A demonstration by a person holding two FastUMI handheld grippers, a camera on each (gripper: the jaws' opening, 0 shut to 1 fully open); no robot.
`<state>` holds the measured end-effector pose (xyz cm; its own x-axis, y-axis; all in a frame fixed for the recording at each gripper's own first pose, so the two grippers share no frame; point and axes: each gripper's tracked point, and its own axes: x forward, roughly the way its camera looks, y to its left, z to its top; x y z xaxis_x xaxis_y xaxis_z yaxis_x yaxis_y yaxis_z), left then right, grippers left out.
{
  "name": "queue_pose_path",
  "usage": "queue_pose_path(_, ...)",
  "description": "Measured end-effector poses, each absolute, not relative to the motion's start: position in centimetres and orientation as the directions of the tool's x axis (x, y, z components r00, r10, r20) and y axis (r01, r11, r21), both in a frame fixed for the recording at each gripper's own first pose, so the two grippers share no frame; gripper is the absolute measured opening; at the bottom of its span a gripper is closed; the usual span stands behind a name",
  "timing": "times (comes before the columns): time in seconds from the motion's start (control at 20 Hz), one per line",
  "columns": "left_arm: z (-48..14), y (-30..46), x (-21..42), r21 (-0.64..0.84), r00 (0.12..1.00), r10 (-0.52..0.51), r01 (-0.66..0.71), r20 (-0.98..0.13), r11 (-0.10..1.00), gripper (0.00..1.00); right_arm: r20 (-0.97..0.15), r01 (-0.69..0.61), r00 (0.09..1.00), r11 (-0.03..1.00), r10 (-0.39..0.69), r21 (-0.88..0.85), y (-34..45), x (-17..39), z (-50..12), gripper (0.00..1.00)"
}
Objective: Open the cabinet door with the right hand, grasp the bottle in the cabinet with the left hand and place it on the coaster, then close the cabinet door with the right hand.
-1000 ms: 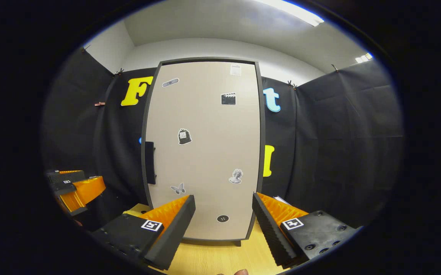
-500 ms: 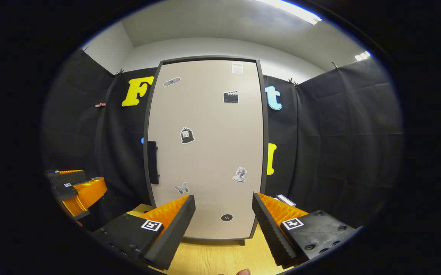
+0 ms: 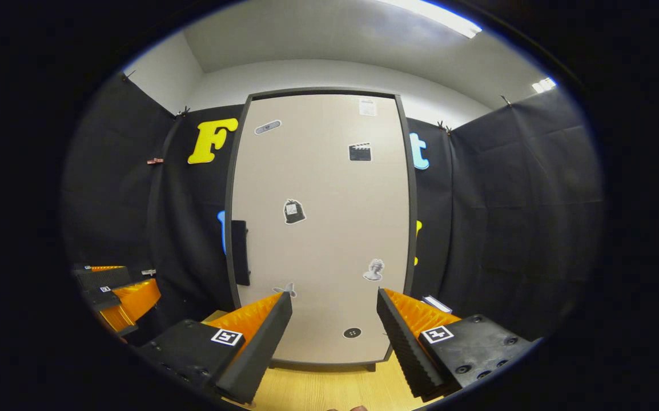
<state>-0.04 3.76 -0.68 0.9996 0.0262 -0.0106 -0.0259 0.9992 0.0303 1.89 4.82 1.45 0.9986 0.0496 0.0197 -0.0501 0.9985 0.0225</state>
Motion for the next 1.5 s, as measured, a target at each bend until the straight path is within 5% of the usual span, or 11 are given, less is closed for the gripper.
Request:
queue_pose_path(1.0, -2.6, 13.9, 1.2, 0.039, 0.986, 0.164, -0.163, -0.024, 0.986, 0.97, -0.015, -0.184, 0.983, 0.981, 0.185, 0.060, 22.0, 15.2, -0.1, 0.97)
queue_pose_path(1.3, -3.0, 14.3, 1.4, 0.026, 0.986, 0.162, -0.162, -0.032, 0.987, 0.97, -0.021, -0.118, 0.992, 0.989, 0.121, 0.087, 22.6, 18.9, -0.8, 0.70)
queue_pose_path(1.35, -3.0, 14.3, 1.3, 0.024, 0.986, 0.163, -0.162, -0.031, 0.986, 0.97, -0.029, -0.112, 0.993, 0.990, 0.115, 0.090, 22.7, 19.3, -1.2, 0.38)
queue_pose_path(1.5, -3.0, 14.1, 1.1, 0.027, 0.986, 0.161, -0.161, -0.031, 0.987, 0.97, -0.026, -0.088, 0.996, 0.993, 0.091, 0.077, 22.4, 19.4, -1.2, 0.43)
